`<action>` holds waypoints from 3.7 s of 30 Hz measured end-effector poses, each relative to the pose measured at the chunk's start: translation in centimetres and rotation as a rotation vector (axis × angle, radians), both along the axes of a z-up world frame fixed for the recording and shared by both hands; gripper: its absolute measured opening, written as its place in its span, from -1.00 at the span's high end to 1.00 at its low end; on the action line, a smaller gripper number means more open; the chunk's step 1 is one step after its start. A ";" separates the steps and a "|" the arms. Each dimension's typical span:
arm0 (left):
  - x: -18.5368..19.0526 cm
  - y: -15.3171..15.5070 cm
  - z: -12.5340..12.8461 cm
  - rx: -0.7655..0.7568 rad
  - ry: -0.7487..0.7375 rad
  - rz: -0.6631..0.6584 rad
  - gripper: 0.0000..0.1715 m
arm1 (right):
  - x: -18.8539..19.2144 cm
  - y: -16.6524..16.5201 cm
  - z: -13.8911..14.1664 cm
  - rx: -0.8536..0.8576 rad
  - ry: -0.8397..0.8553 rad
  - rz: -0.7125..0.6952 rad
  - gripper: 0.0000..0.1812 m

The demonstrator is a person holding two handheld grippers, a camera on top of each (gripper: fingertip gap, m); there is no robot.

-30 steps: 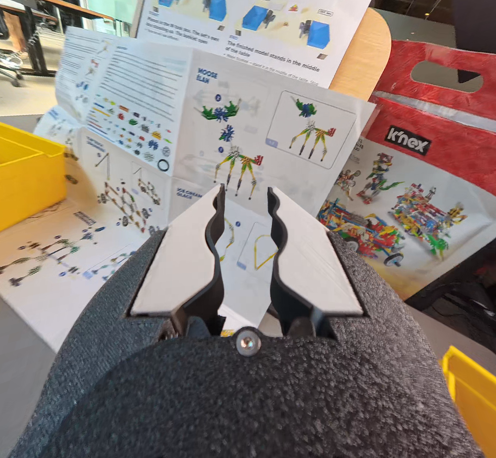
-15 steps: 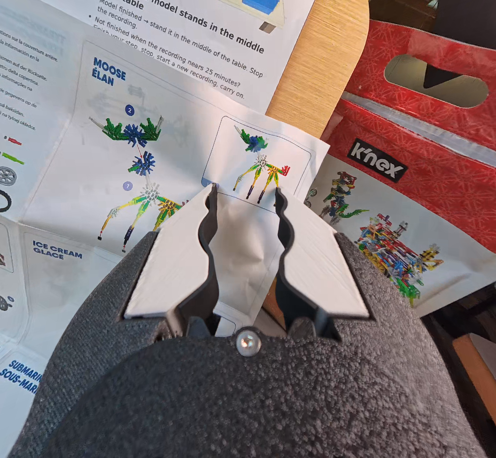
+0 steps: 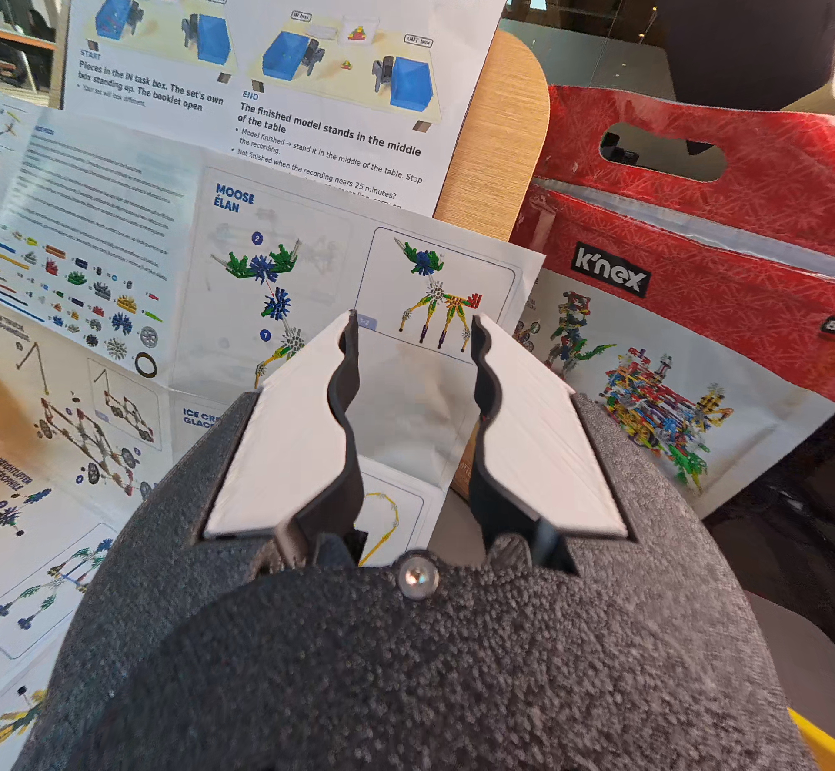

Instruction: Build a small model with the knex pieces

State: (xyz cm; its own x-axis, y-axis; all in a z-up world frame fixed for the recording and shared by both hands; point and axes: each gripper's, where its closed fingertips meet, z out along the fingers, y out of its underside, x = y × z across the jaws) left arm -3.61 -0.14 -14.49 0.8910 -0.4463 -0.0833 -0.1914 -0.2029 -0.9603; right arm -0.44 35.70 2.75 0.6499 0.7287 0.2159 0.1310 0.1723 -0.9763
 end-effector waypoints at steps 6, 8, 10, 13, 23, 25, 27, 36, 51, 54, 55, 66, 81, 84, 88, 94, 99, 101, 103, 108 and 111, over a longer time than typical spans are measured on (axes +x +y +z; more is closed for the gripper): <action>-0.9 0.0 0.6 0.024 -0.005 0.052 0.54 | 2.6 -6.3 -1.5 -0.025 0.064 0.054 0.47; -1.4 0.1 0.8 0.031 -0.013 0.076 0.51 | 3.4 -8.6 -2.7 -0.058 0.070 0.080 0.48; -1.7 0.2 1.0 0.035 -0.023 0.090 0.49 | 4.0 -10.9 -4.2 -0.096 0.066 0.113 0.49; -1.8 0.3 1.0 0.035 -0.027 0.090 0.48 | 4.8 -13.0 -5.8 -0.110 0.080 0.126 0.54; -1.5 -0.4 2.2 0.110 0.026 0.073 0.49 | 3.2 -14.6 -7.1 -0.140 0.091 0.229 0.66; -1.8 -0.3 2.1 0.106 0.033 0.075 0.49 | 3.1 -14.9 -7.1 -0.134 0.090 0.248 0.66; -1.7 -0.1 1.6 0.075 0.015 0.064 0.49 | 3.0 -15.1 -7.2 -0.140 0.089 0.270 0.67; -0.3 -0.6 -1.0 -0.055 0.094 -0.021 0.51 | 2.0 -16.5 -7.5 -0.135 0.046 0.341 0.70; 1.9 -2.3 -5.4 -0.283 0.177 -0.185 0.52 | 5.9 -27.8 -10.4 -0.197 -0.139 0.520 0.68; 1.5 -2.5 -5.8 -0.306 0.199 -0.190 0.51 | 7.3 -29.0 -13.8 -0.164 -0.213 0.537 0.68; 1.4 -2.8 -5.9 -0.318 0.211 -0.200 0.51 | 7.4 -29.8 -14.5 -0.179 -0.261 0.585 0.68; 1.9 -4.2 -6.9 -0.362 0.244 -0.261 0.33 | 10.5 -33.3 -23.0 -0.301 -0.808 0.776 0.71; 3.4 -4.5 -7.4 -0.372 0.228 -0.304 0.45 | 10.7 -32.8 -24.6 -0.463 -0.843 0.685 0.95; 3.7 -4.7 -7.4 -0.397 0.207 -0.310 0.57 | 10.3 -32.9 -24.3 -0.462 -0.820 0.683 0.95; 3.8 -4.6 -7.4 -0.406 0.202 -0.290 0.59 | 9.4 -33.3 -23.3 -0.472 -0.745 0.700 0.95; 3.7 -4.3 -7.4 -0.409 0.200 -0.257 0.63 | 8.0 -34.2 -21.7 -0.475 -0.636 0.725 0.95; 3.4 -3.9 -7.4 -0.411 0.181 -0.218 0.62 | 6.5 -35.2 -20.8 -0.485 -0.547 0.745 0.95; 3.1 -3.8 -7.3 -0.402 0.191 -0.208 0.60 | 6.1 -35.2 -20.7 -0.479 -0.525 0.737 0.95; 2.9 -3.7 -6.5 -0.379 0.168 -0.210 0.58 | 5.7 -35.4 -20.3 -0.490 -0.483 0.741 0.94; 4.0 -3.9 -3.7 -0.293 0.027 -0.273 0.58 | 4.5 -36.5 -18.2 -0.531 -0.324 0.783 0.94; 5.4 -4.4 -2.1 -0.246 -0.059 -0.338 0.58 | 3.8 -37.5 -17.5 -0.556 -0.254 0.819 0.94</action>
State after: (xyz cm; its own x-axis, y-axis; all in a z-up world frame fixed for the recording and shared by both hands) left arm 1.84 -4.57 -16.60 0.6909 -0.7147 0.1088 -0.2327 -0.3623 -0.9025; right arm 3.39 -1.82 -14.75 -0.1110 0.9677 -0.2264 0.3907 -0.1670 -0.9053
